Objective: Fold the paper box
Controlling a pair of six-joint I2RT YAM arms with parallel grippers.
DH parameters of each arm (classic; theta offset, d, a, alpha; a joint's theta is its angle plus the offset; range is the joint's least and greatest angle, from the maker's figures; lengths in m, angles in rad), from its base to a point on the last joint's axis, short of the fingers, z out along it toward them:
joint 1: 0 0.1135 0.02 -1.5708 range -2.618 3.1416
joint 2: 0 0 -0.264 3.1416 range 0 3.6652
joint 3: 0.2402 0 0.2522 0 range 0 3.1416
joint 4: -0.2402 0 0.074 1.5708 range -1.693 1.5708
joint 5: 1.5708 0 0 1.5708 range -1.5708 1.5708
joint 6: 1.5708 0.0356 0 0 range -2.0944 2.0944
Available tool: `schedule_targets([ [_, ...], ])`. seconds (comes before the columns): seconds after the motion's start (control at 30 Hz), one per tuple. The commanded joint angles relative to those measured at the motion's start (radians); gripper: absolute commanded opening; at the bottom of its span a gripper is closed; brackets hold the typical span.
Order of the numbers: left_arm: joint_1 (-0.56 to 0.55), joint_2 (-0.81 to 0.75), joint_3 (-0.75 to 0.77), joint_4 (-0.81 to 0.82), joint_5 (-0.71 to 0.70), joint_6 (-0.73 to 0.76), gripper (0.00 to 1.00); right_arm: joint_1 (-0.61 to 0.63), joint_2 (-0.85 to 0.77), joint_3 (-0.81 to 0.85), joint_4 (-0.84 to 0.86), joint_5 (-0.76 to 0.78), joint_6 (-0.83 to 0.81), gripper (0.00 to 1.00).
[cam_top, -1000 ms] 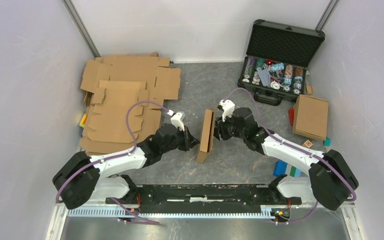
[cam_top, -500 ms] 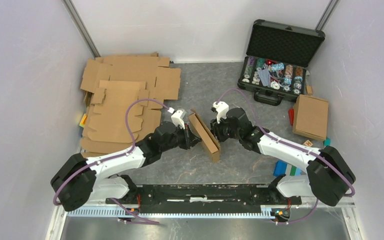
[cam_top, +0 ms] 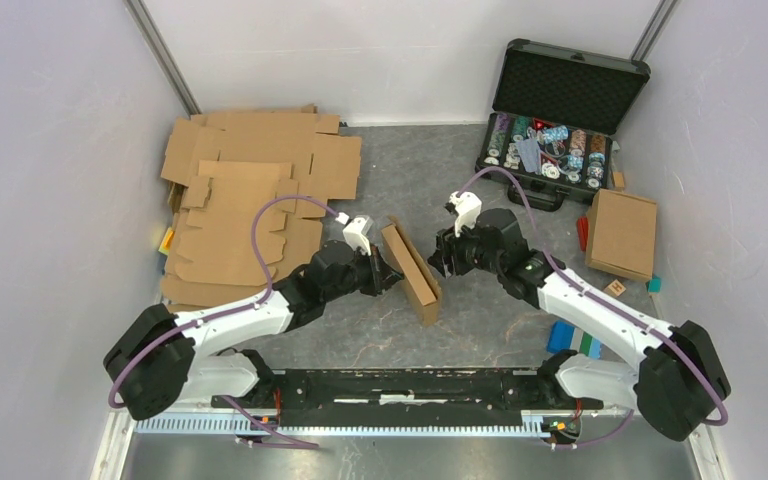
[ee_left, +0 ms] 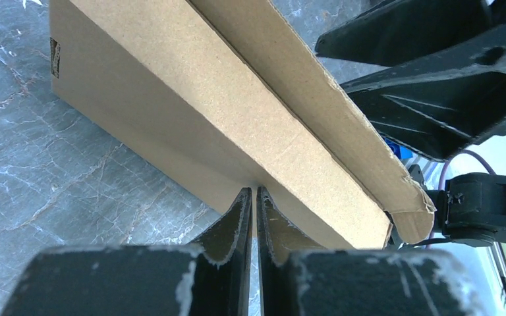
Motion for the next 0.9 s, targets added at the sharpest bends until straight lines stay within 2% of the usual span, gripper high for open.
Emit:
schedule_targets([
  [0.0, 0.001, 0.011, 0.039, 0.013, -0.027, 0.015, 0.12, -0.013, -0.048, 0.035, 0.052, -0.095, 0.024, 0.60],
  [0.37, 0.001, 0.039, 0.040, 0.042, -0.015, 0.003, 0.12, -0.014, -0.074, 0.003, 0.143, -0.220, 0.086, 0.77],
  [0.53, 0.001, 0.062, 0.056, 0.056, 0.003, 0.000, 0.12, -0.012, -0.068, 0.000, 0.138, -0.217, 0.084, 0.83],
  [0.7, 0.001, 0.083, 0.068, 0.071, 0.015, -0.005, 0.12, -0.013, -0.043, 0.018, 0.084, -0.212, 0.056, 0.86],
  [0.8, 0.001, 0.100, 0.076, 0.083, 0.024, -0.009, 0.12, 0.007, -0.040, 0.023, 0.047, -0.221, 0.034, 0.94],
  [0.87, 0.000, 0.111, 0.081, 0.089, 0.026, -0.013, 0.12, 0.042, -0.042, 0.039, -0.004, -0.162, 0.004, 0.96],
])
